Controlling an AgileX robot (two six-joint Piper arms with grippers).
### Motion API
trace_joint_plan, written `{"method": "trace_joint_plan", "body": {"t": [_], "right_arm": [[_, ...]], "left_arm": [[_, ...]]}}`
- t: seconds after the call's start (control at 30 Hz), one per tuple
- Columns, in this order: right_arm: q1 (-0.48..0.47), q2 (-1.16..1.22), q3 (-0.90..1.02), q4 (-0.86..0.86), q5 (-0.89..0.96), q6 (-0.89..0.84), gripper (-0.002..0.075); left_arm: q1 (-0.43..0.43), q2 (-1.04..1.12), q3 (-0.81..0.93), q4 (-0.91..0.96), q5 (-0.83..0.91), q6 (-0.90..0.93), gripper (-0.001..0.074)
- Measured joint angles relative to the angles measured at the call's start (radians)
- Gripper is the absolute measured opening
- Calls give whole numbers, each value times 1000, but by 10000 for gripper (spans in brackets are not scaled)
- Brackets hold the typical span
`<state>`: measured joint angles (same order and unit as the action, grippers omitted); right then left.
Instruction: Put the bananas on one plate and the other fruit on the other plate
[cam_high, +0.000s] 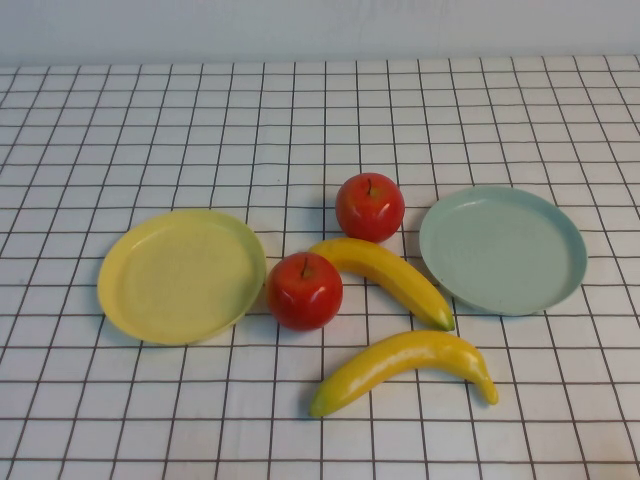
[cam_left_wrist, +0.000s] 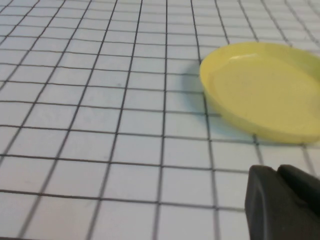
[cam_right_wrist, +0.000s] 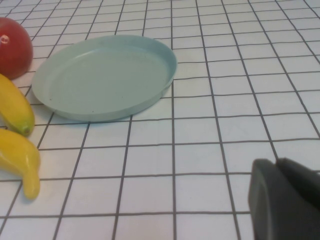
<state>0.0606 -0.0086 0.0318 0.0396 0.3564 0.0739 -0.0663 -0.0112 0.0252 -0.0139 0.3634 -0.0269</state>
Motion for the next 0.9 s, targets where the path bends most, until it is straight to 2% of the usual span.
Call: {"method": "trace_joint_plan", "body": {"t": [0.1, 0.2, 0.27, 0.43, 0.7, 0.8, 0.9], "right_arm": [[0, 0, 0, 0, 0, 0, -15], [0, 0, 0, 0, 0, 0, -15], [0, 0, 0, 0, 0, 0, -15], [0, 0, 0, 0, 0, 0, -15], [0, 0, 0, 0, 0, 0, -15], [0, 0, 0, 0, 0, 0, -15], [0, 0, 0, 0, 0, 0, -15]], "left_arm": [[0, 0, 0, -149, -80, -131, 2], [0, 0, 0, -411, -189, -316, 2], [0, 0, 0, -484, -232, -343, 2], [0, 0, 0, -521, -323, -267, 2], [0, 0, 0, -542, -307, -257, 2], [0, 0, -35, -527, -231, -176, 2], [0, 13, -166, -498, -62, 5, 1]]}}
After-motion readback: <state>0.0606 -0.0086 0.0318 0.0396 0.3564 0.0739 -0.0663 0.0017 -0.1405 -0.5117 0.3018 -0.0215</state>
